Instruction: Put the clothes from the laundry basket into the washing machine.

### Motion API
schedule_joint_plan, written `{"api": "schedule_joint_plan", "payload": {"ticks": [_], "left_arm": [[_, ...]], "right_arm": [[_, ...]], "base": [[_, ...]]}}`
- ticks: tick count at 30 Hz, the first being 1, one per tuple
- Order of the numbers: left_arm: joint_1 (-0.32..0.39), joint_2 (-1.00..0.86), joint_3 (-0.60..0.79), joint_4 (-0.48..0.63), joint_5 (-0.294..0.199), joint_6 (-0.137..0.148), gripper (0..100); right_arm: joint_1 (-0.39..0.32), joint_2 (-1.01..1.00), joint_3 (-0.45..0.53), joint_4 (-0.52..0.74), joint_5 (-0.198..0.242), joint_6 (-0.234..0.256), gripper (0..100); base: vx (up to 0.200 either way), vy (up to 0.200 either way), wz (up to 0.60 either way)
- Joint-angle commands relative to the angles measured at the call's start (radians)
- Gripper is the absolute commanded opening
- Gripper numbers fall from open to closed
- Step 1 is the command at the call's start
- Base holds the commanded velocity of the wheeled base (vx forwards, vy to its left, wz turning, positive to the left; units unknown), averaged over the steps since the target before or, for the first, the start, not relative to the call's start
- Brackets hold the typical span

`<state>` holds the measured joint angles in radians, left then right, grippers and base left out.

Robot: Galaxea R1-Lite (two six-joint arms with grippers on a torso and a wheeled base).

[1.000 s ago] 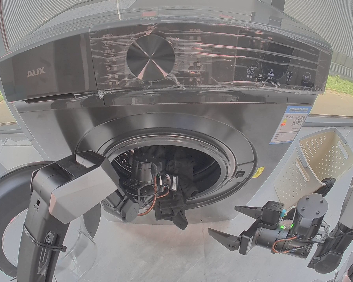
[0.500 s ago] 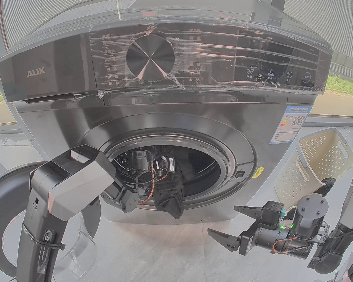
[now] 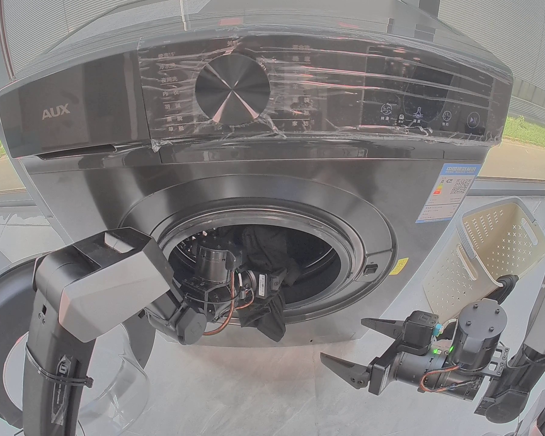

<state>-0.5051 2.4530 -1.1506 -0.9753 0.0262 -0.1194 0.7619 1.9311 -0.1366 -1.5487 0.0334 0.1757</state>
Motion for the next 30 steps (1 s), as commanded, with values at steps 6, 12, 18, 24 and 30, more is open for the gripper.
{"api": "schedule_joint_plan", "payload": {"ticks": [6, 12, 18, 24, 30], "left_arm": [[-0.018, -0.017, 0.063, 0.03, -0.022, 0.017, 100], [-0.018, 0.02, 0.049, 0.038, -0.022, 0.038, 100], [-0.016, 0.038, 0.023, 0.049, -0.022, 0.043, 0], [-0.001, 0.052, -0.077, 0.033, -0.008, 0.032, 0], [0.022, 0.072, -0.199, -0.016, 0.037, 0.026, 0]], "right_arm": [[0.004, 0.006, 0.0, -0.001, 0.0, 0.001, 100], [0.004, 0.008, 0.0, -0.001, 0.0, 0.001, 100], [0.004, 0.008, -0.001, -0.001, 0.002, 0.001, 100], [0.002, 0.008, -0.003, -0.001, 0.002, 0.001, 100], [0.002, 0.006, -0.005, -0.001, 0.002, 0.001, 100]], "base": [[0.0, 0.0, 0.0], [0.0, 0.0, 0.0], [0.0, 0.0, 0.0], [0.0, 0.0, 0.0], [0.0, 0.0, 0.0]]}}
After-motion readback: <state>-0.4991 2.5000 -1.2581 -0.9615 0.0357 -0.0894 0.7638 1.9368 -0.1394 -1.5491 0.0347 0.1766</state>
